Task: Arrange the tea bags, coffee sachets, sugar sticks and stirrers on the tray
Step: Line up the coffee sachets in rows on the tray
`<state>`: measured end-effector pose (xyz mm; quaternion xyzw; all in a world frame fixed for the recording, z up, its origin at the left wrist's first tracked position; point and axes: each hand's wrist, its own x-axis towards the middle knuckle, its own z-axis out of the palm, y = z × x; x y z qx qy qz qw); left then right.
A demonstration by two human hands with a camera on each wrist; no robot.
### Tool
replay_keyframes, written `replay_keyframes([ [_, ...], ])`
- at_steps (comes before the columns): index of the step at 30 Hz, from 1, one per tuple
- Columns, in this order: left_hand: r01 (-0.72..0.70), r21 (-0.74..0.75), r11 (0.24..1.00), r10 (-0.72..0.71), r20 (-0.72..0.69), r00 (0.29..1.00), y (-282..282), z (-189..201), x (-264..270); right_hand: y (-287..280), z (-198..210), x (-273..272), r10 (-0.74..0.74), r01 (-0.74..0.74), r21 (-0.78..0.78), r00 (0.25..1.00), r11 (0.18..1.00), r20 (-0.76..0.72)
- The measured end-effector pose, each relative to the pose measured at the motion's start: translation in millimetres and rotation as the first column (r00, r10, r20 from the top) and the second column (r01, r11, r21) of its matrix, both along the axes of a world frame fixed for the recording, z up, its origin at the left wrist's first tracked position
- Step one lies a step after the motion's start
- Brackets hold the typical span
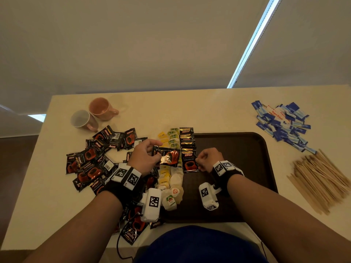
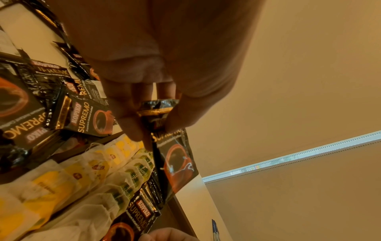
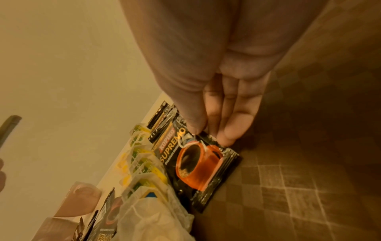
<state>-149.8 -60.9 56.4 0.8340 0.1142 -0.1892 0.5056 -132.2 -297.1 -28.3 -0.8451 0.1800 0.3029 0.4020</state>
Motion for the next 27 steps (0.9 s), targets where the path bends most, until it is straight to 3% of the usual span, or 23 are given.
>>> replay_keyframes([
  [6, -0.007, -0.048, 0.999, 0.008, 0.014, 1.000, 0.7, -6.6, 1.1, -7.0, 1.3, 2.9, 0.078, -0.074, -0.084, 0.996, 0.994, 0.039],
  [10, 0.019, 0.012, 1.000, -0.020, 0.076, 0.997, -0.9, -7.0, 4.0, -6.8, 18.4, 10.5, 0.135, -0.100, -0.159, 0.965, 0.982, 0.225],
  [13, 0.032, -0.031, 0.999, -0.030, 0.069, 0.997, -4.3, -7.3, 6.9, 4.2, 40.1, 16.0, 0.157, -0.153, -0.041, 0.914, 0.987, 0.373],
  [19, -0.034, -0.126, 0.992, 0.033, -0.004, 0.999, -13.9, -3.4, 10.7, 26.9, 60.9, 19.6, 0.304, -0.394, 0.204, 0.880, 0.896, 0.365],
  [27, -0.077, -0.159, 0.984, 0.073, -0.031, 0.997, -16.3, -10.4, 6.1, 16.3, 56.1, 4.2, 0.152, -0.228, 0.359, 0.962, 0.905, 0.228],
])
